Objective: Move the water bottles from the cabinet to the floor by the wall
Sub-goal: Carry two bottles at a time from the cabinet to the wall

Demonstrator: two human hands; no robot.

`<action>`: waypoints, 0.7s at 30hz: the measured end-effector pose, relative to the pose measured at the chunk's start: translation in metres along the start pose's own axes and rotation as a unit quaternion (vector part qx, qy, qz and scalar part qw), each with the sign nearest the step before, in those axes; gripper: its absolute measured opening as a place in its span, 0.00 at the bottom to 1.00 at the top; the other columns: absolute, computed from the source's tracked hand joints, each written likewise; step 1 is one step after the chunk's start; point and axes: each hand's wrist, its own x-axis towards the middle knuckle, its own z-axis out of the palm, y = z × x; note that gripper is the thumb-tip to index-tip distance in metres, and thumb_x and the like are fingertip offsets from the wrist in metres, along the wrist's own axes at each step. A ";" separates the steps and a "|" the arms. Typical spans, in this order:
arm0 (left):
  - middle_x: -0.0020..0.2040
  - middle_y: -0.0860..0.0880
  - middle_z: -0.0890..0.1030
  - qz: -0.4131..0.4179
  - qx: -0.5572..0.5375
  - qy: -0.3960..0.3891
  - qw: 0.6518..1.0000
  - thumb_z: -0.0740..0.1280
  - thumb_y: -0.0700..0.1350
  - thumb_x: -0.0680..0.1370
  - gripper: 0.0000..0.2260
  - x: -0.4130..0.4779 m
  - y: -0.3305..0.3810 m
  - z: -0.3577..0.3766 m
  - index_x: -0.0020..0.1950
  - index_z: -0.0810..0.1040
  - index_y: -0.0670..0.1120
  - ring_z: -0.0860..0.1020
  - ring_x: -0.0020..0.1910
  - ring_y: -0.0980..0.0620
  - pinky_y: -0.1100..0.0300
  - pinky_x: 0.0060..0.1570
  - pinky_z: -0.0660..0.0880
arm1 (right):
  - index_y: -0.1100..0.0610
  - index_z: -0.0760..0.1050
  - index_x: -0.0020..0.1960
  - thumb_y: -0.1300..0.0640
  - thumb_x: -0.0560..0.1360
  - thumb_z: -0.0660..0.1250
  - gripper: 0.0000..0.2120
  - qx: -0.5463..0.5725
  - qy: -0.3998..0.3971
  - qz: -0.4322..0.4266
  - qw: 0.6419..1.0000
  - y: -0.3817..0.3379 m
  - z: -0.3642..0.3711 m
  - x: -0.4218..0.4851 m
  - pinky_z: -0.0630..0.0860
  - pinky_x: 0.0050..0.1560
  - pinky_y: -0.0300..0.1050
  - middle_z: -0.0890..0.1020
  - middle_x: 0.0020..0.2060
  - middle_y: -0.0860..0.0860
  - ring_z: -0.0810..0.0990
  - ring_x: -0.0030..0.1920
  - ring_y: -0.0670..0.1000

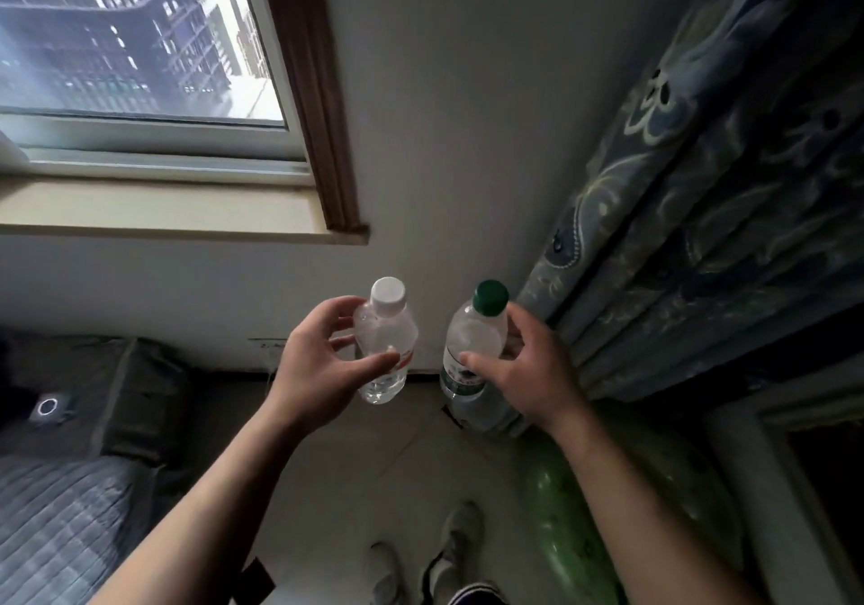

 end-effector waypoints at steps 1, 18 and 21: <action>0.52 0.59 0.82 -0.005 0.006 0.000 1.000 0.79 0.57 0.56 0.30 0.008 -0.004 0.002 0.57 0.77 0.58 0.81 0.53 0.59 0.57 0.56 0.78 | 0.46 0.77 0.56 0.50 0.63 0.78 0.22 0.002 -0.004 0.004 1.000 0.005 0.002 0.010 0.81 0.51 0.51 0.83 0.50 0.44 0.82 0.49 0.44; 0.55 0.55 0.82 -0.083 0.056 -0.023 0.995 0.81 0.50 0.60 0.29 0.101 -0.090 0.039 0.60 0.77 0.54 0.81 0.56 0.56 0.53 0.58 0.79 | 0.45 0.76 0.57 0.45 0.58 0.78 0.29 0.012 -0.042 0.047 0.998 0.105 0.035 0.119 0.81 0.53 0.50 0.82 0.53 0.43 0.81 0.54 0.45; 0.58 0.54 0.81 -0.099 0.058 -0.047 0.992 0.82 0.43 0.64 0.30 0.111 -0.127 0.044 0.63 0.76 0.53 0.82 0.53 0.57 0.57 0.55 0.80 | 0.44 0.76 0.56 0.48 0.59 0.80 0.26 0.006 -0.039 0.065 0.997 0.134 0.054 0.130 0.81 0.52 0.46 0.82 0.52 0.42 0.81 0.52 0.44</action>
